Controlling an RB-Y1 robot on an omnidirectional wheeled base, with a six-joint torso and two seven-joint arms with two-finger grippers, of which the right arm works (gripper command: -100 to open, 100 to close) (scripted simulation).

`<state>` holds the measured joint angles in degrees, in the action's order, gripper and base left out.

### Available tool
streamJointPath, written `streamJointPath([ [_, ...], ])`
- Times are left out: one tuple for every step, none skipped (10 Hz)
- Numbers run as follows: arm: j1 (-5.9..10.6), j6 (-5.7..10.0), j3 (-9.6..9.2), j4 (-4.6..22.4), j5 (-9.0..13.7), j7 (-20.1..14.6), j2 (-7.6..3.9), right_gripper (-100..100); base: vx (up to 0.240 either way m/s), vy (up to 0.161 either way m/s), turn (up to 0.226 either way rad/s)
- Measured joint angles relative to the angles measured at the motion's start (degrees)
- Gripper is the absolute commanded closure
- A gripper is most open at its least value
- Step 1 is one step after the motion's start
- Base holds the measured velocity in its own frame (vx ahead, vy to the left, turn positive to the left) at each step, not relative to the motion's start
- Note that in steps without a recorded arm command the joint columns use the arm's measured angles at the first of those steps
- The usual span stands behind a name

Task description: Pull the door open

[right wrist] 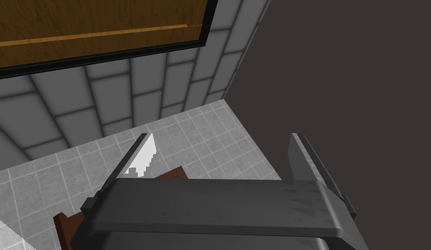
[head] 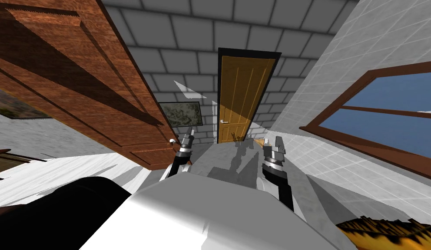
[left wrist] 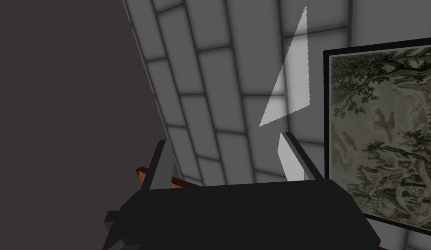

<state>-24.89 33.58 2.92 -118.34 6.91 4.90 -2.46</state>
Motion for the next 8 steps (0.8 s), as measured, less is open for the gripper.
streamJointPath([
  [0.28,0.23,0.23,1.2,0.2,-0.2,-0.39,-100,0.088,0.010,0.094],
  [0.77,0.50,0.20,2.6,0.1,-0.3,-0.47,-100,0.098,0.002,0.109],
  [1.26,0.84,0.37,4.1,0.2,-0.5,-0.77,-100,0.096,0.004,0.110],
  [1.77,1.43,0.39,6.0,0.2,-0.6,-0.93,-100,0.103,0.003,0.104],
  [2.59,1.51,0.53,7.5,0.3,-0.6,-1.07,-100,0.103,0.007,0.128],
  [3.31,1.67,0.56,9.2,0.3,-0.6,-1.15,-100,0.097,0.001,0.113],
  [3.87,1.86,0.66,10.7,0.3,-0.7,-1.33,-100,0.104,0.008,0.106],
  [4.46,2.14,1.06,12.4,0.6,-1.1,-1.89,-100,0.094,0.012,0.127],
])
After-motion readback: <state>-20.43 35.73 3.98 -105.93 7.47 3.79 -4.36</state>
